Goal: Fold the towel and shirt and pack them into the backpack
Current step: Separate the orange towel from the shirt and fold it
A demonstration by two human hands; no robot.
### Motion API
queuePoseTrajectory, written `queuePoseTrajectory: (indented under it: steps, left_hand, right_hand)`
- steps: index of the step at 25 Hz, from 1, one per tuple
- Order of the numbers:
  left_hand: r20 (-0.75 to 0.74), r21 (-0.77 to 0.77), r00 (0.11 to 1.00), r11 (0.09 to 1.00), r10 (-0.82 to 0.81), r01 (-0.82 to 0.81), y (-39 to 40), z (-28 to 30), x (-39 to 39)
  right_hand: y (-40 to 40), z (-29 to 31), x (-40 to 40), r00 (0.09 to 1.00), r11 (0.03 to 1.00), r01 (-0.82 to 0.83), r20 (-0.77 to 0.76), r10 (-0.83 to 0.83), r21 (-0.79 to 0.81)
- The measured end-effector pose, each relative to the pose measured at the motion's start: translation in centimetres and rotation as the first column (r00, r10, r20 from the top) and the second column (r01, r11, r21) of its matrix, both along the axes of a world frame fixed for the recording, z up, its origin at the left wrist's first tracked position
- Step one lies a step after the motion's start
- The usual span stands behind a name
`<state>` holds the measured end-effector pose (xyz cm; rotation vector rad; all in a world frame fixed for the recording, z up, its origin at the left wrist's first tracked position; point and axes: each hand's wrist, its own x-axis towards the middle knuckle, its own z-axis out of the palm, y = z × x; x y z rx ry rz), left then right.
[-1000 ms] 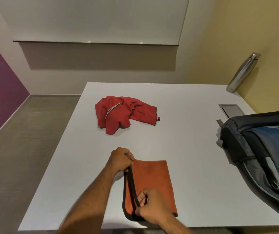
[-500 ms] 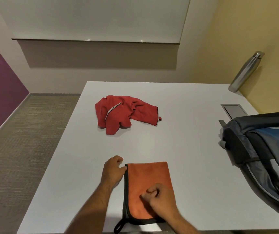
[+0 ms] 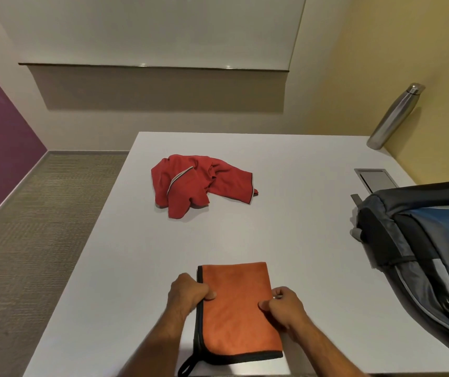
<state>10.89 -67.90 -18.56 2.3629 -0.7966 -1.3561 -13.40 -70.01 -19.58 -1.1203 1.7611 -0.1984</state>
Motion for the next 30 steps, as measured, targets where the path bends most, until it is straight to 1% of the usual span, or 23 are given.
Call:
queuePoseTrajectory:
  steps: [2,5,8,11,15,18,21,27,28,29,30]
  left_hand:
    - [-0.037,0.01,0.999,1.0,0.007,-0.007,0.2,-0.1,-0.5]
    - [-0.067,0.015,0.998,1.0,0.007,-0.006,0.8,-0.3,-1.0]
    - [-0.068,-0.04,0.998,0.999,-0.002,0.0,1.2,-0.1,-1.3]
    - [-0.129,-0.104,0.992,0.995,-0.01,-0.004,1.3,0.8,-2.2]
    - [-0.248,-0.157,0.968,0.988,-0.048,0.009,0.8,2.0,-5.5]
    - [-0.327,-0.204,0.939,0.978,-0.109,0.043,0.0,1.8,-9.5]
    - [-0.426,-0.233,0.894,0.971,-0.141,0.042,-0.7,1.4,-14.3]
    - [-0.528,-0.224,0.83,0.972,-0.18,0.069,-1.9,1.1,-24.6]
    - [-0.539,-0.224,0.822,0.972,-0.186,0.073,-2.1,1.0,-26.1]
    - [-0.537,-0.222,0.82,0.971,-0.199,0.091,-2.3,0.9,-27.5]
    - [-0.512,-0.232,0.83,0.966,-0.22,0.113,-2.4,1.0,-28.7]
  right_hand:
    - [-0.1,-0.1,0.2,1.0,1.0,0.012,0.028,-0.012,0.003]
    - [0.1,0.0,0.5,0.998,1.0,-0.024,0.056,0.025,-0.012]
    - [0.3,0.2,0.2,0.996,0.997,-0.064,0.063,0.066,-0.04]
    - [0.2,0.9,-0.8,0.995,0.995,-0.075,0.059,0.079,-0.067]
    - [0.1,2.6,-4.2,0.999,0.994,-0.041,0.01,0.042,-0.1]
    - [0.1,3.6,-8.3,0.998,0.992,-0.006,-0.064,-0.002,-0.127]
    - [-0.3,4.7,-13.1,0.989,0.989,0.026,-0.14,-0.047,-0.147]
    - [-1.6,5.5,-22.2,0.927,0.98,0.019,-0.365,-0.092,-0.198]
    - [-1.5,5.6,-23.1,0.902,0.977,0.003,-0.421,-0.094,-0.212]
    - [-1.3,5.8,-23.9,0.855,0.97,-0.058,-0.514,-0.074,-0.235]
    - [-1.1,5.5,-24.6,0.766,0.944,-0.181,-0.642,-0.042,-0.277]
